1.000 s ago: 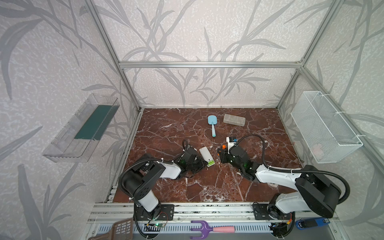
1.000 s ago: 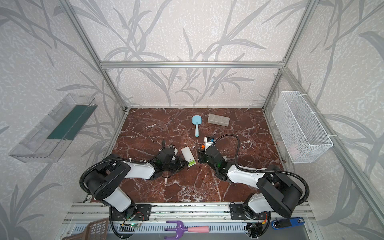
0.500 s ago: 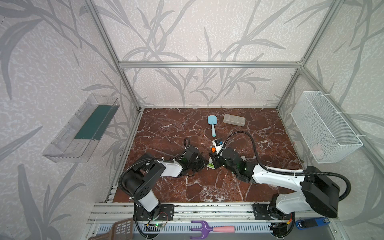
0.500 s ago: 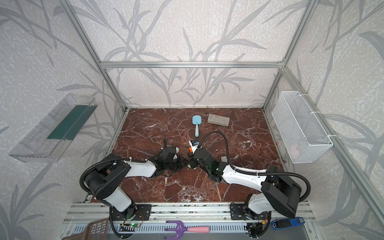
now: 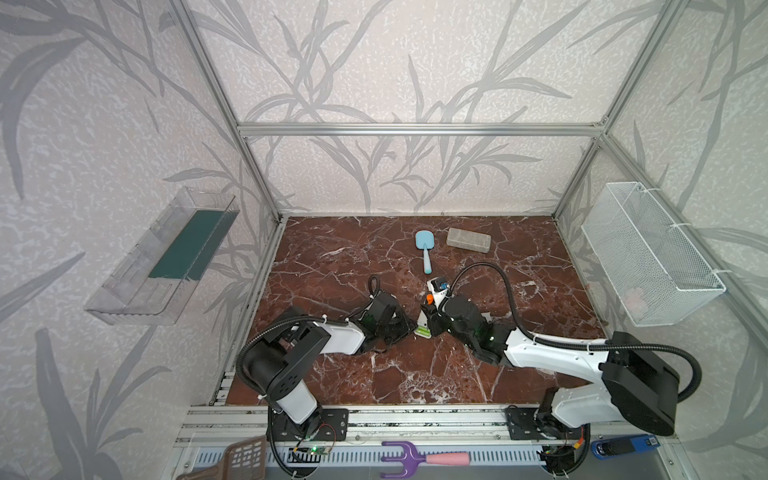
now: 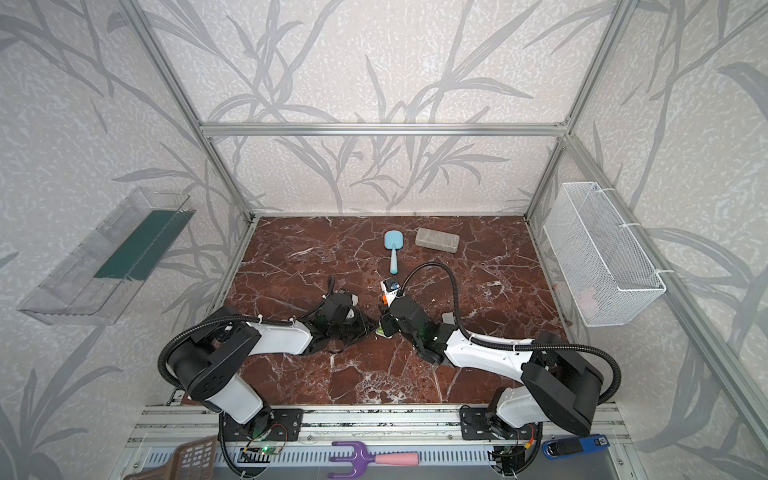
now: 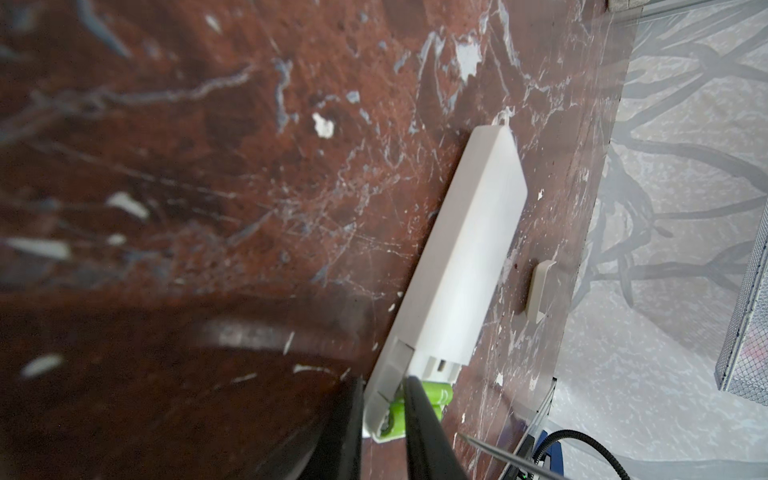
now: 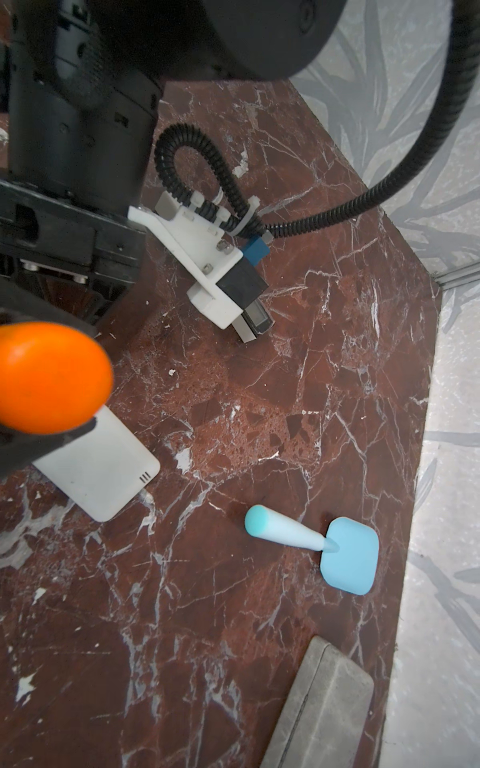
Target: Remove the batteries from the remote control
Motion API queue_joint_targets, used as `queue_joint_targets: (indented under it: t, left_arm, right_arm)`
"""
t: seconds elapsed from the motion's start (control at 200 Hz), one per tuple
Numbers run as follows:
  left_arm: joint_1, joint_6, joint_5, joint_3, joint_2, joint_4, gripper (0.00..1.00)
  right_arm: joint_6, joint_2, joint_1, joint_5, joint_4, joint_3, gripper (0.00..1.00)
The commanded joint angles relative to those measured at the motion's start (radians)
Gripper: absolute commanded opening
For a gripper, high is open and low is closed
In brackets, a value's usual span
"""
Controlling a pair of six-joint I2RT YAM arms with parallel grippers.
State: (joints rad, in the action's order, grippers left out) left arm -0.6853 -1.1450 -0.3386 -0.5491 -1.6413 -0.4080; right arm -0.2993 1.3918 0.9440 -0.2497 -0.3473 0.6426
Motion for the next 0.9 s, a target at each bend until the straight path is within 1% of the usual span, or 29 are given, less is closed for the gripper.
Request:
queue_joint_targets:
  t: [0.0,0.18,0.325,0.435,0.535,0.625,0.765,0.9]
  left_arm:
    - [-0.003,0.014,0.016,0.028,0.009,0.106,0.23]
    - [-0.004,0.013,0.006,0.041,0.032,0.095,0.23]
    - [-0.004,0.011,0.013,0.062,0.086,0.120,0.22]
    - [-0.016,0.012,0.023,0.073,0.125,0.150,0.19]
    - [-0.043,0.003,0.030,0.081,0.141,0.145,0.15]
    - [-0.067,-0.014,0.022,0.084,0.128,0.096,0.12]
    - [-0.079,-0.056,-0.015,0.083,0.064,-0.020,0.10]
    - [-0.083,-0.092,-0.030,0.082,0.000,-0.119,0.10]
  right_arm:
    - [0.058,0.017,-0.001,0.048,-0.103,-0.021,0.00]
    - [0.164,0.039,-0.001,0.097,-0.170,-0.045,0.00]
    - [0.204,0.036,-0.001,0.105,-0.177,-0.050,0.00]
    - [0.229,0.039,-0.001,0.112,-0.198,-0.058,0.00]
    - [0.255,0.049,-0.002,0.132,-0.225,-0.062,0.00]
    - [0.278,0.067,-0.006,0.155,-0.241,-0.062,0.00]
    - [0.277,0.087,-0.019,0.213,-0.254,-0.068,0.00]
    - [0.281,0.092,-0.024,0.222,-0.251,-0.082,0.00]
